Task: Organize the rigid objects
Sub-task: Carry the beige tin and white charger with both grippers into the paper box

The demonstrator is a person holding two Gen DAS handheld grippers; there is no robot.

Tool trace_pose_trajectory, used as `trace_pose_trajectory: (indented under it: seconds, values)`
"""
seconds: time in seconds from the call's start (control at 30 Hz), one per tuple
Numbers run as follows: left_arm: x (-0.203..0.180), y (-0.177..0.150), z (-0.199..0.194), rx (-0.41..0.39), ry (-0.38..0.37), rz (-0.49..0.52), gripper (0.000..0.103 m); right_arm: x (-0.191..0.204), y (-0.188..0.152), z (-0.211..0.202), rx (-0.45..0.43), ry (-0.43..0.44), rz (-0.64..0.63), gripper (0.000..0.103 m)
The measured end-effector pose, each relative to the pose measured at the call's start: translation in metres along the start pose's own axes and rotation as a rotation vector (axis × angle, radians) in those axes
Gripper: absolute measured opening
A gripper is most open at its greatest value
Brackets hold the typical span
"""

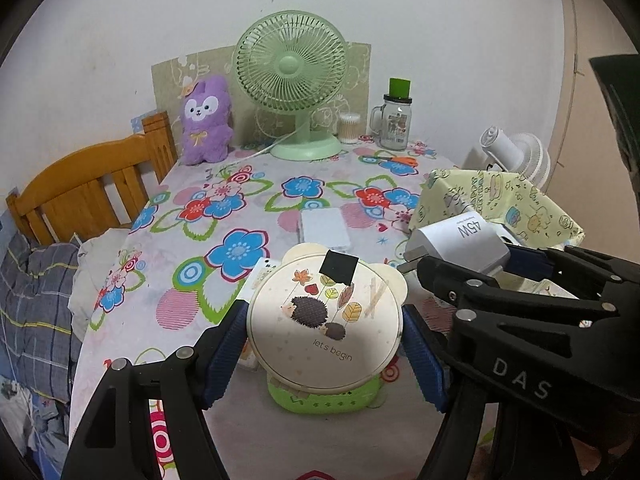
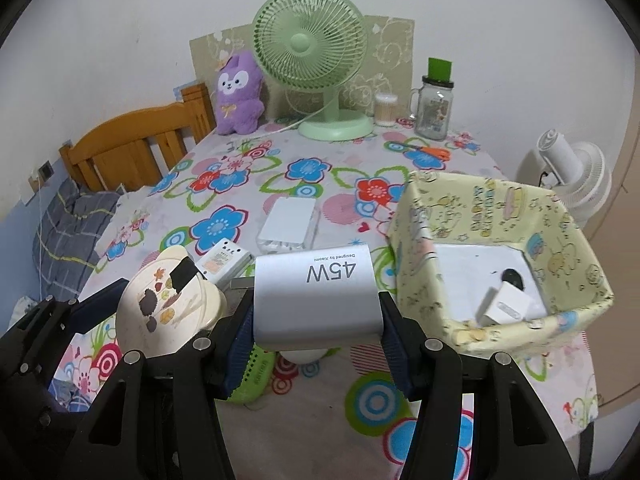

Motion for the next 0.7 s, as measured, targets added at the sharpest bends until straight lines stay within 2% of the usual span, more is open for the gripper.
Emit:
trace_pose_trajectory:
  seconds: [0.7]
  values:
    - [-0.054,0.039,-0.016,-0.045,-0.001,0.057,0.077,-0.053,0.018,-0.045,-0.086,-0.018,0.043,0.06]
Point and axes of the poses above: each gripper's, at about its wrist camera, not at the fingertips, and z roughly the way its jaws point, x to its left, y to its top, the point moved 1 cm from there along z, roughly the way its jaws point, and after that the axes turned 4 degrees about x, right-handed, at the moved point
